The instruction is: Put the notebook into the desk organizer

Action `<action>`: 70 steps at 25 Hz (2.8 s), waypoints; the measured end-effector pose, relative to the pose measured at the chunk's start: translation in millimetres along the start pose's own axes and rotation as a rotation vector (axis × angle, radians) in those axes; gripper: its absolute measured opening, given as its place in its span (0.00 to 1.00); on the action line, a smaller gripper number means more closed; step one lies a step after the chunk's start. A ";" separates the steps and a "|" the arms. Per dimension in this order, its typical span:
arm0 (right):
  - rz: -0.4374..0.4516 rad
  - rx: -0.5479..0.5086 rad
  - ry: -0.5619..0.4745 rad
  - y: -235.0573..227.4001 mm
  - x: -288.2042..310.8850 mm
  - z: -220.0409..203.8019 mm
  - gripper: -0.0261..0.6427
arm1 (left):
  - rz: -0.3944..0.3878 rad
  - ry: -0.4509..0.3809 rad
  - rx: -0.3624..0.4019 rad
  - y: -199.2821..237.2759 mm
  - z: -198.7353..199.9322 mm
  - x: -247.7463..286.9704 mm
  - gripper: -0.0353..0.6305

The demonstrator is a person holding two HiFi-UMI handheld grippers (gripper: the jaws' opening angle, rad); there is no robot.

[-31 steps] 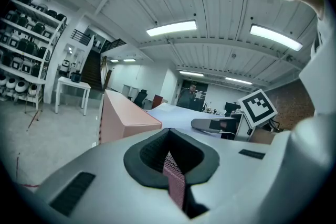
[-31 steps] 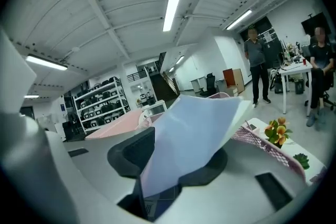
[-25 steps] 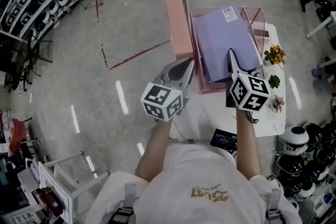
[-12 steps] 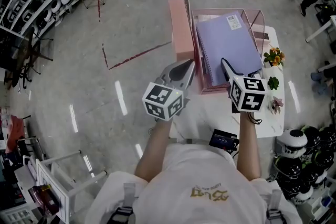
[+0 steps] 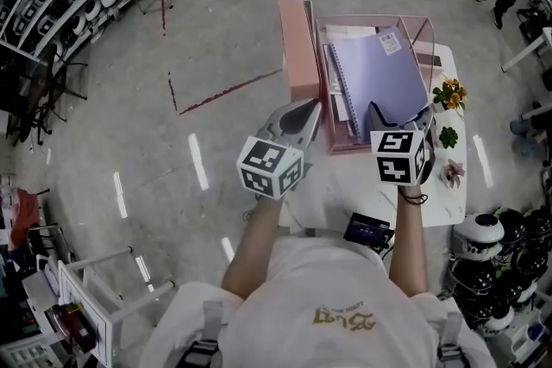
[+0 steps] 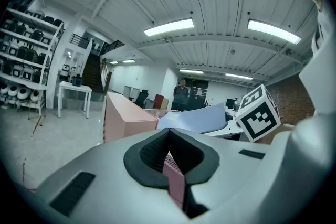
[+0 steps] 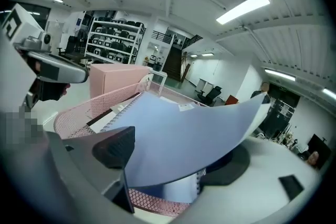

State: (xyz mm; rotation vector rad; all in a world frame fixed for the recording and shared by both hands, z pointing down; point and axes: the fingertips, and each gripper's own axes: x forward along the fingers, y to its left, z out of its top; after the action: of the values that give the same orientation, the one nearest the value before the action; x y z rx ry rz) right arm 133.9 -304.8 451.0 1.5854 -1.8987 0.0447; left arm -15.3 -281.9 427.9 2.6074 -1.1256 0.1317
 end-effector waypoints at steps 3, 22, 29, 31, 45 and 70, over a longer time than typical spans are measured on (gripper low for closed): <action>0.048 0.060 -0.013 -4.0 -8.5 -1.3 0.64 | -0.002 -0.005 0.002 -1.6 1.8 -2.5 0.08; 0.215 0.418 -0.001 13.0 5.1 -2.4 0.75 | -0.293 0.262 0.391 -89.2 -39.4 23.9 0.49; 0.260 0.514 -0.009 13.4 3.1 -5.3 0.75 | -0.255 0.328 0.565 -89.6 -54.4 33.0 0.53; 0.269 0.522 -0.008 14.0 2.8 -6.0 0.75 | -0.240 0.330 0.585 -87.6 -54.2 35.1 0.53; 0.273 0.497 0.009 15.1 -22.9 -25.7 0.75 | -0.160 0.316 0.506 -82.0 -49.7 35.3 0.48; 0.225 0.734 -0.234 23.3 -122.5 -21.6 0.22 | -0.109 0.081 0.176 -64.0 -15.7 -29.9 0.14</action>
State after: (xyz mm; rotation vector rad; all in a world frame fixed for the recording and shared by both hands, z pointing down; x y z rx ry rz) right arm 129.4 -183.2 415.9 1.8750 -2.4019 0.7588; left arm 10.9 -214.7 421.9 2.7825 -0.9820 0.3234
